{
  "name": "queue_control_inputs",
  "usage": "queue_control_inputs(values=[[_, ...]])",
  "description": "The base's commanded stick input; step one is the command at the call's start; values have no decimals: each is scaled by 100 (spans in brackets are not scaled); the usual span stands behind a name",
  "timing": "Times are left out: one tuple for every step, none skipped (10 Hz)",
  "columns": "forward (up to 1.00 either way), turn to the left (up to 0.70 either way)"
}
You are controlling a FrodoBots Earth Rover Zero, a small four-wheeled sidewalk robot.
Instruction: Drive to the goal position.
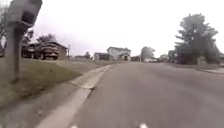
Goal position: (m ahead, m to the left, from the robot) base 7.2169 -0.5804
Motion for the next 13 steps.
queue_control_inputs(values=[[100,0],[100,0],[100,0],[100,0],[100,0],[100,0],[100,0],[100,0],[100,0],[100,0],[100,0],[100,0],[100,0]])
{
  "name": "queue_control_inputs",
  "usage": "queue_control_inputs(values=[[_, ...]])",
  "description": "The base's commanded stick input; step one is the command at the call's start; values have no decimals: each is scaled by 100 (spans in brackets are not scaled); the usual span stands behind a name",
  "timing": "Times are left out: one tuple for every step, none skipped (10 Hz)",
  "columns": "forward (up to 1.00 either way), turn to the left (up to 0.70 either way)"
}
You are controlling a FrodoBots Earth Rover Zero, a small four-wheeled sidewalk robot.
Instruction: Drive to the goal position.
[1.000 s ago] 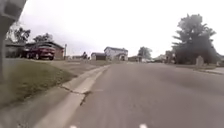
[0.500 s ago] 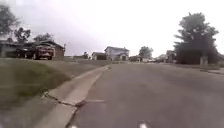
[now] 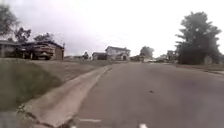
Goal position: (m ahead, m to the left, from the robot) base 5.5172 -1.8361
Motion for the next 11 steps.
queue_control_inputs(values=[[100,0],[100,0],[100,-2],[100,-27],[100,-38],[100,-23],[100,-14],[100,-5],[100,0],[100,0],[100,0]])
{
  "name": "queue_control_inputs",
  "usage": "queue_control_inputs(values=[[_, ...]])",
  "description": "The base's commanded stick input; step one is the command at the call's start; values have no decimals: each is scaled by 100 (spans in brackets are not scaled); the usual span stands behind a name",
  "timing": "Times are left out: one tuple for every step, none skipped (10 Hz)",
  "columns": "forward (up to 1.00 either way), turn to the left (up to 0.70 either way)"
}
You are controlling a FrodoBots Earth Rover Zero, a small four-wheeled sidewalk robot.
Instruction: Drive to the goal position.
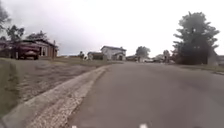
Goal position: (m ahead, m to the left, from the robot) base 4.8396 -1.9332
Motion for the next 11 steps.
queue_control_inputs(values=[[100,0],[100,0],[100,0],[100,0],[100,0],[100,0],[100,0],[100,0],[100,0],[100,0],[100,-4]])
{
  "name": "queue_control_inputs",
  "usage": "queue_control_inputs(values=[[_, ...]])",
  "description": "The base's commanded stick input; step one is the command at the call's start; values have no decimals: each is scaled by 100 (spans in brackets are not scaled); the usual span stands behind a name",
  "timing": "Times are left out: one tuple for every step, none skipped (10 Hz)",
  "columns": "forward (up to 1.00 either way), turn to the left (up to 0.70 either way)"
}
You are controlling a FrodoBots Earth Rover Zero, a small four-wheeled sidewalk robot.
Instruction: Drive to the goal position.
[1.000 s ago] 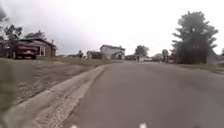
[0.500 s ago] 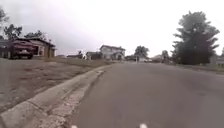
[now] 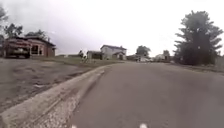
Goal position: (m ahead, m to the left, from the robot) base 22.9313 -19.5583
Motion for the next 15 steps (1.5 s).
queue_control_inputs(values=[[100,-8],[100,-36],[100,-38],[100,-26],[100,-11],[100,0],[100,0],[100,0],[100,0],[100,0],[100,0],[100,0],[100,0],[100,0],[100,0]])
